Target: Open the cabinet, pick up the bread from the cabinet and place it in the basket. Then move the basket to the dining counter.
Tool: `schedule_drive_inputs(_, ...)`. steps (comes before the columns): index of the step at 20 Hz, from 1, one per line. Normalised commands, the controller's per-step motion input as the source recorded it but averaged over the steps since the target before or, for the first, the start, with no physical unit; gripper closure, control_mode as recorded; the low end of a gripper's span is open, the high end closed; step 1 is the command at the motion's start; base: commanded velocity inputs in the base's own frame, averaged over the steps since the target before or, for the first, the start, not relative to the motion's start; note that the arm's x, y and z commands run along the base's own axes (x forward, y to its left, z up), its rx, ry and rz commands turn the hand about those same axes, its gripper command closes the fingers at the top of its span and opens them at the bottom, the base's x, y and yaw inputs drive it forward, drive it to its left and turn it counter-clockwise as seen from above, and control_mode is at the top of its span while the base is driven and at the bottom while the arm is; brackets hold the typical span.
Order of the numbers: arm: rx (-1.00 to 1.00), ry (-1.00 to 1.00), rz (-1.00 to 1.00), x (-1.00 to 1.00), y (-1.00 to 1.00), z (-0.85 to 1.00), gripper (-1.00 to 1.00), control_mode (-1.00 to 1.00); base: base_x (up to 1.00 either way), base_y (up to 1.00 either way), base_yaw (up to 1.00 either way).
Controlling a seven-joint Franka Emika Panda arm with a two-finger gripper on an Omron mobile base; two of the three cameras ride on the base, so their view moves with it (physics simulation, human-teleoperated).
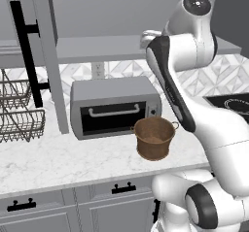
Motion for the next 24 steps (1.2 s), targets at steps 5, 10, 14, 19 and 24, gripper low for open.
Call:
schedule_drive_inputs(5, 0.04, 0.18, 0.0, -0.23, 0.05, -0.9, 1.0, -1.0, 0.0, 0.0, 0.0)
schedule_drive_inputs(10, 0.0, 0.17, 0.0, -0.08, 0.01, -1.0, 1.0, -1.0, 0.0, 0.0, 0.0)
schedule_drive_inputs(14, 0.0, 0.17, 0.0, -0.01, 0.0, -1.0, 1.0, -1.0, 0.0, 0.0, 0.0)
schedule_drive_inputs(19, 0.0, 0.19, -0.01, 0.0, -0.01, -0.98, 1.0, -1.0, 0.0, 0.0, 0.0)
schedule_drive_inputs(24, -0.01, 0.28, -0.01, 0.32, -0.02, -0.78, 1.0, -1.0, 0.0, 0.0, 0.0)
